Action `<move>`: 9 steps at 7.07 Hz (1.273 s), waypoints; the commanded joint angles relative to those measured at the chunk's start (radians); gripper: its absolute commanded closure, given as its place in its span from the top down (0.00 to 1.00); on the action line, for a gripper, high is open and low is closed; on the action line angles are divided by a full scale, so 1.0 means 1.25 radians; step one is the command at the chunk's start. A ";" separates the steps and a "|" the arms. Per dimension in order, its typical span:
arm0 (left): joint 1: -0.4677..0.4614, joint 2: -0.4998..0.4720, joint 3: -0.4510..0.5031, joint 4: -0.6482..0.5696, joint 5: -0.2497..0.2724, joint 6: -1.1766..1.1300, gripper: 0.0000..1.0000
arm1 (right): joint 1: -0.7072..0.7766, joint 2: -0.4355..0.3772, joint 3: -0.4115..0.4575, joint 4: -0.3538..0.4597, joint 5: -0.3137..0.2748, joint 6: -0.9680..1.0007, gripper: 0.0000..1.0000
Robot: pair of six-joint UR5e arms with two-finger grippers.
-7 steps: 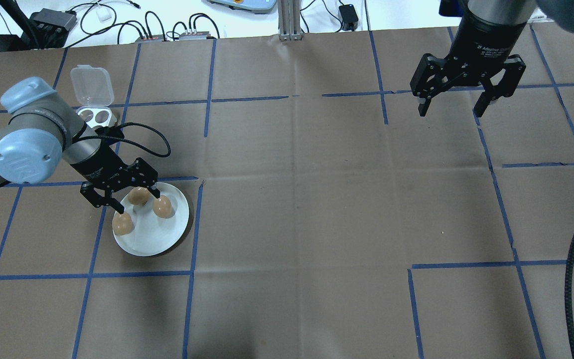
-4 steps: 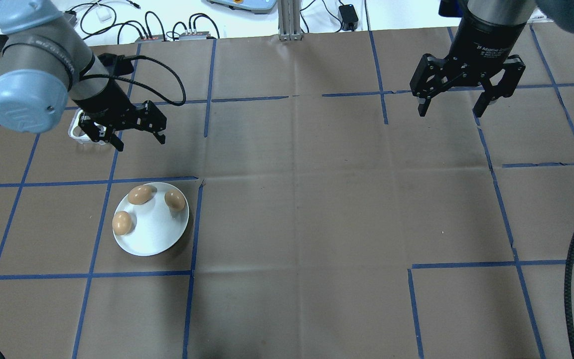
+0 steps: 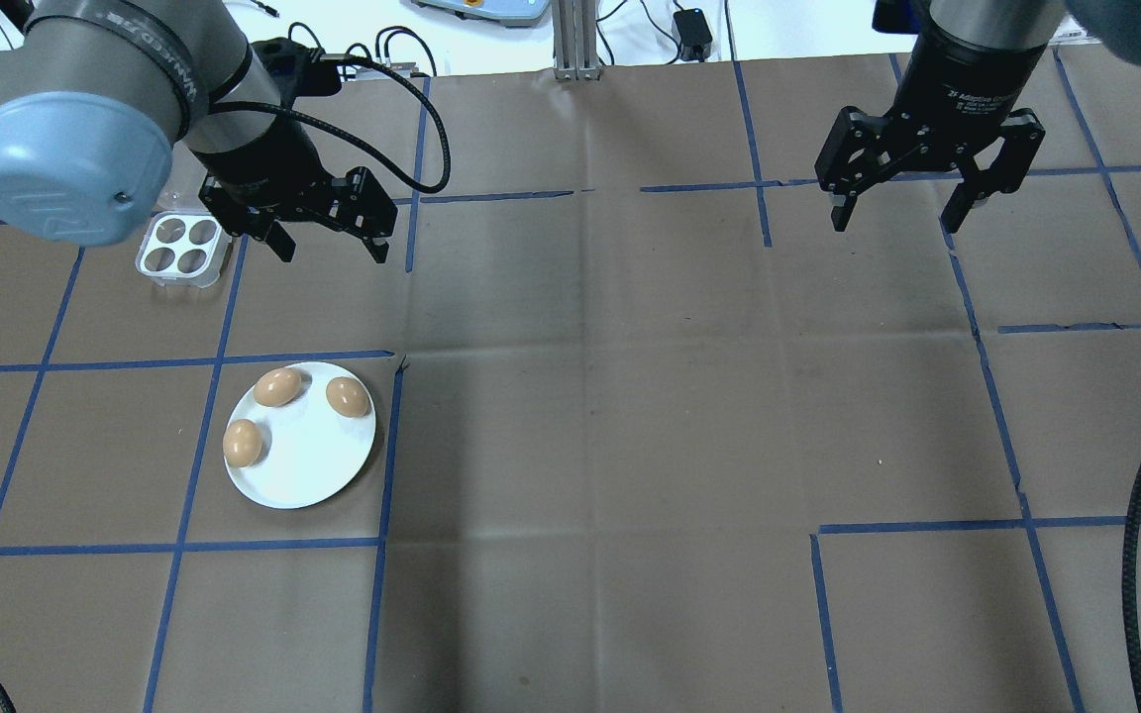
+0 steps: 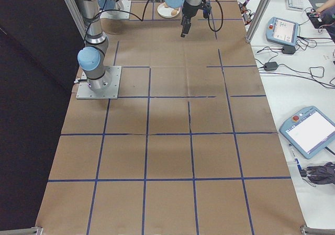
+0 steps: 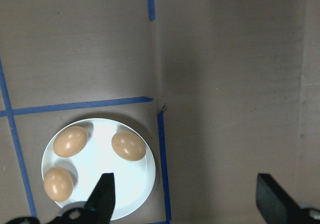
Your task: Place egg on plate
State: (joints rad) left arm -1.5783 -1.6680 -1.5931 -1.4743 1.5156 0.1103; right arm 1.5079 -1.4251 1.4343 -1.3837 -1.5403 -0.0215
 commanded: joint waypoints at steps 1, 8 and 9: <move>-0.003 -0.003 0.033 -0.044 0.066 0.000 1.00 | 0.000 0.000 0.000 0.000 0.000 0.000 1.00; 0.015 -0.019 0.020 -0.022 0.075 0.001 1.00 | 0.000 0.001 0.000 0.000 -0.001 0.000 1.00; 0.015 -0.024 0.020 -0.023 0.074 0.000 1.00 | 0.000 0.000 0.000 0.000 0.000 0.000 1.00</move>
State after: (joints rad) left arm -1.5601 -1.6921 -1.5683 -1.5023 1.6083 0.1110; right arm 1.5079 -1.4245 1.4343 -1.3837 -1.5409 -0.0215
